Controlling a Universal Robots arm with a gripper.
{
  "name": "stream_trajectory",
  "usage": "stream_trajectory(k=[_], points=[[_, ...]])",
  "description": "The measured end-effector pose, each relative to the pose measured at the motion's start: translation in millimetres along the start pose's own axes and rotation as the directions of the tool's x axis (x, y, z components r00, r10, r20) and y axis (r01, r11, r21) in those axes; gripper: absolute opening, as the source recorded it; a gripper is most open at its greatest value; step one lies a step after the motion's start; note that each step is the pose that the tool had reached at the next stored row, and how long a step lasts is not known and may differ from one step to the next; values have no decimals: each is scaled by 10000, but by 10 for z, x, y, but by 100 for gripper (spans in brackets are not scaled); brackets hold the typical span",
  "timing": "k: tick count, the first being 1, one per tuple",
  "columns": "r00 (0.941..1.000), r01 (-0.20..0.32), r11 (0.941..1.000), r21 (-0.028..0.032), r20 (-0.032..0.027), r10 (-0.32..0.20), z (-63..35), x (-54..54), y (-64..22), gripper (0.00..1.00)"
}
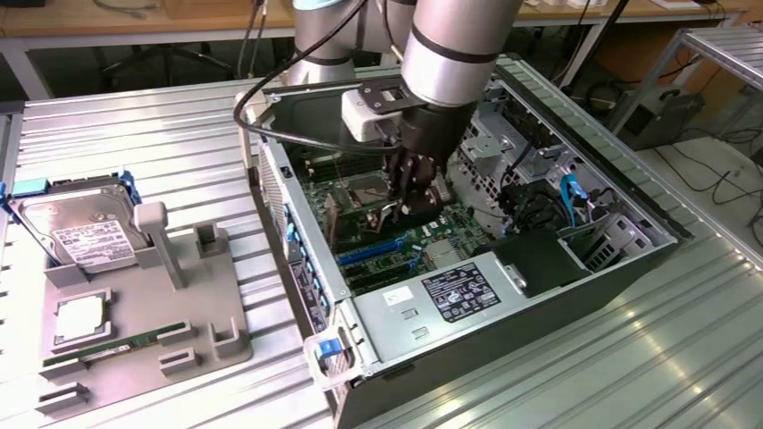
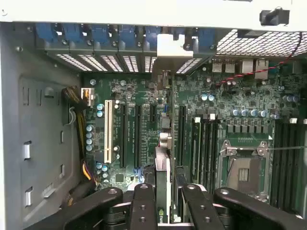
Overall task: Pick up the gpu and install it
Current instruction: 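Insert the gpu into the slot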
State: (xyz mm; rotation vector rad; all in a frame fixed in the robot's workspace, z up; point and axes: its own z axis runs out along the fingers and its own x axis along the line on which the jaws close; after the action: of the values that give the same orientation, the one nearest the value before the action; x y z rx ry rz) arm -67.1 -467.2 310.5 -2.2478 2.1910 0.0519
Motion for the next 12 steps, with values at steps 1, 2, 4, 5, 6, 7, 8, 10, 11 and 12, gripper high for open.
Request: stream_trajectory(k=[1, 2, 4, 5, 6, 7, 8, 10, 11, 12], points=[[10000, 0, 10000, -14, 2, 0, 67, 2, 0, 26], [10000, -23, 10000, -53, 2, 23, 172, 4, 4, 26], [9991, -422, 9991, -52, -30, 422, 342, -92, 86, 26], [9998, -168, 9998, -58, -43, 168, 348, -93, 107, 26], [9999, -96, 9999, -59, -49, 95, 364, -92, 114, 26], [10000, -57, 10000, -61, -52, 57, 438, -91, 123, 26], [10000, -54, 10000, -66, -62, 53, 481, -89, 133, 26], [10000, -55, 10000, -62, -56, 54, 527, -91, 138, 26], [10000, -54, 10000, -65, -62, 53, 486, -94, 115, 26], [10000, -55, 10000, -71, -71, 55, 475, -93, 102, 26]])
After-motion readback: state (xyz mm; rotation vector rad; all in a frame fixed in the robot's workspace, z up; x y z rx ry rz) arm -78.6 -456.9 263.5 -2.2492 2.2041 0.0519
